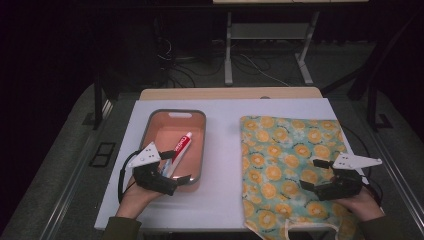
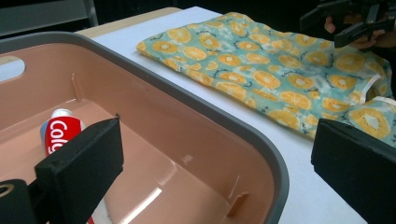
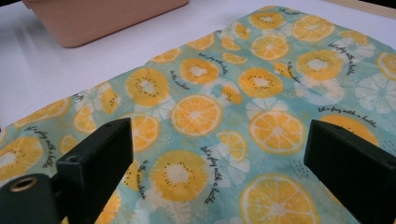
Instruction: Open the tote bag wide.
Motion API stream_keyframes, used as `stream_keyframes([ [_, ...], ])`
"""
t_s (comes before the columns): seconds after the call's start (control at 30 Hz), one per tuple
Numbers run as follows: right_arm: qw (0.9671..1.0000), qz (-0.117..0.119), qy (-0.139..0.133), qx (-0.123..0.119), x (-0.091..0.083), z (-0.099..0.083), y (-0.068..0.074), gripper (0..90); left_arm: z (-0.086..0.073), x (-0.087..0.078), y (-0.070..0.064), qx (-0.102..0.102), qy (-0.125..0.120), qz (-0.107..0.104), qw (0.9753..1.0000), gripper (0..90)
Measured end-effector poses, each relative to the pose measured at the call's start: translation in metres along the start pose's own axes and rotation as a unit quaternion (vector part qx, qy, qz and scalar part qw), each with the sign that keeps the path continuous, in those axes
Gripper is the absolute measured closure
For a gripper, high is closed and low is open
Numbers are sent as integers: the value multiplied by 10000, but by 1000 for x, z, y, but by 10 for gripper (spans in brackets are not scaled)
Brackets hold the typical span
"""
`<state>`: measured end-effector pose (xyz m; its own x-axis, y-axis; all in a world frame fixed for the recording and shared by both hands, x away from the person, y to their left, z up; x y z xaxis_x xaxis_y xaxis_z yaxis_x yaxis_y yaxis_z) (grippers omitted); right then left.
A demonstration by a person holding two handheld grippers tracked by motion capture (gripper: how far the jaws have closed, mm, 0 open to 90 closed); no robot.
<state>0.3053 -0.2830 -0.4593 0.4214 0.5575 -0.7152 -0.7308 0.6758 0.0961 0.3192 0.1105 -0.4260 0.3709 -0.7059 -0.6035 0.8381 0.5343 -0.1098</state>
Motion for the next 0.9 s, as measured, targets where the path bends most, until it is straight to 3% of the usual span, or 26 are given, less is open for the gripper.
stream_keyframes([
  [0.13,10000,51,38,-31,1,-2,2,78,-1,1,-1,23,36,-1,10000,10],
  [0.43,9978,350,432,-351,12,-9,20,79,-1,2,-1,23,83,13,10000,8],
  [0.63,9911,719,860,-711,26,-19,42,85,-1,2,0,6,90,29,10000,8],
  [0.7,9885,818,964,-833,29,-22,48,150,-1,2,0,5,89,38,10000,8],
  [0.77,9876,836,980,-893,30,-23,50,151,-1,2,0,11,99,45,9999,8],
  [0.8,9840,970,1118,-993,33,-27,57,161,-1,2,0,8,103,45,9999,8],
  [0.9,9794,1112,1248,-1137,35,-32,65,179,-1,2,0,20,109,48,9999,9],
])
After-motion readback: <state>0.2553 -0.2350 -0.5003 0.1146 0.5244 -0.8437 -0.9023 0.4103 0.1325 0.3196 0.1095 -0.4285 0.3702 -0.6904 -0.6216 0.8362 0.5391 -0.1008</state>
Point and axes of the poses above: each handheld gripper's, and its own axes: x roughly forward along the jaws, z roughly out of its top, y roughly to its left, the point moved 9 cm from there along x, roughly forward along the jaws, and after that the axes turned 13 degrees about y, right-handed, at the moved point
